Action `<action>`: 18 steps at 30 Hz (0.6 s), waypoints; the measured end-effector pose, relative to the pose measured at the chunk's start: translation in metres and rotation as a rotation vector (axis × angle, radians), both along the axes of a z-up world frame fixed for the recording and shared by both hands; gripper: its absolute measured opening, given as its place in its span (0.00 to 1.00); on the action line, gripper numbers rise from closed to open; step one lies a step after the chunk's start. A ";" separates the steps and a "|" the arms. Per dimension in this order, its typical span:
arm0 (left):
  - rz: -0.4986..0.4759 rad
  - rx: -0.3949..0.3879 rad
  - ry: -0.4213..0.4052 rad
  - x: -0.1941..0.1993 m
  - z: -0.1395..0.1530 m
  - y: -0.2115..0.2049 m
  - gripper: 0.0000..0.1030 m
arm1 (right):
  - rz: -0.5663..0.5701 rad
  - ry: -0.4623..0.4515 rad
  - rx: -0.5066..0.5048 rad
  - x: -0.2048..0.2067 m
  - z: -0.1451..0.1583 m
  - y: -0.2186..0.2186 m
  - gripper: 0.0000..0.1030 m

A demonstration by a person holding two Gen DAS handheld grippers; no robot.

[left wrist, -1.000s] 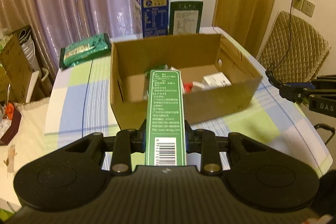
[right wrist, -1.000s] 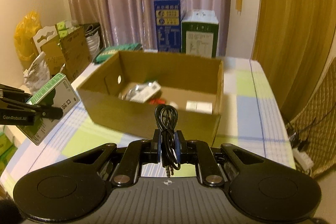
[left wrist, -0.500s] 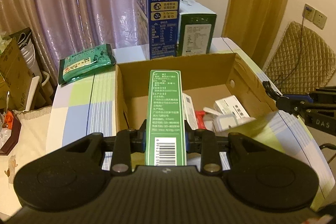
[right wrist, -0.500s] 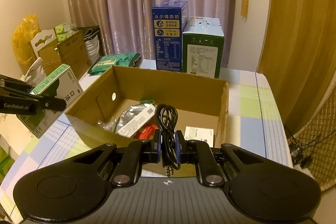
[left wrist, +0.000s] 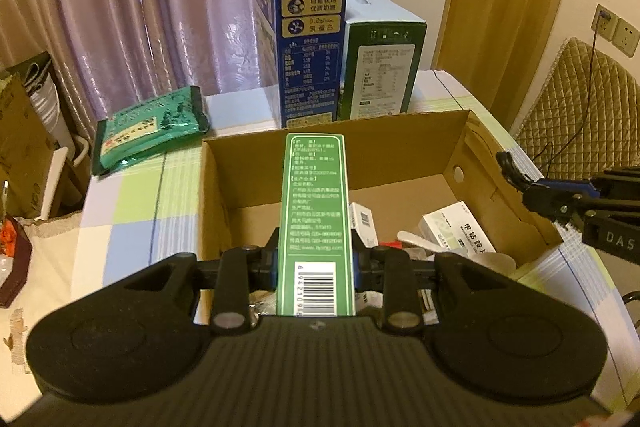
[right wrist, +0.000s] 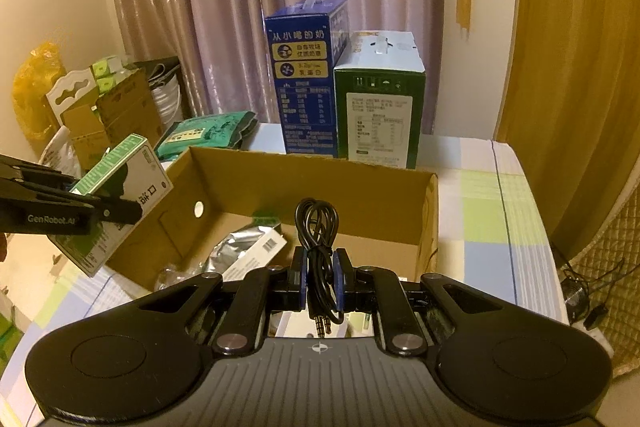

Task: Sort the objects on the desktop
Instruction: 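Lift and carry the green box and black cable over the cardboard box, then drop the green box and black cable into the cardboard box, opening both grippers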

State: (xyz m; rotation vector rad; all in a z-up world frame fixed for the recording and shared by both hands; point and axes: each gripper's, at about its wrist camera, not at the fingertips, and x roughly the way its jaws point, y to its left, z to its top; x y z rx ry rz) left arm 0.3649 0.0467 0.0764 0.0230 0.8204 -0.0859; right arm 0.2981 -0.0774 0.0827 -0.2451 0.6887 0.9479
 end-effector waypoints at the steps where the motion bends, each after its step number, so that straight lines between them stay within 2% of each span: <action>1: -0.002 -0.003 0.003 0.003 -0.003 -0.001 0.25 | -0.001 0.002 -0.001 0.002 -0.002 0.002 0.09; 7: 0.028 -0.034 -0.011 0.018 -0.019 0.000 0.25 | 0.000 0.018 -0.009 0.009 -0.014 0.009 0.09; 8: 0.041 -0.043 -0.019 0.019 -0.020 0.002 0.31 | 0.000 0.020 -0.012 0.010 -0.016 0.009 0.09; 10: 0.056 -0.056 -0.026 0.018 -0.021 0.006 0.34 | -0.002 0.023 -0.016 0.011 -0.019 0.010 0.09; 18: 0.056 -0.035 -0.026 0.006 -0.022 0.014 0.35 | -0.008 0.029 -0.029 0.014 -0.028 0.010 0.09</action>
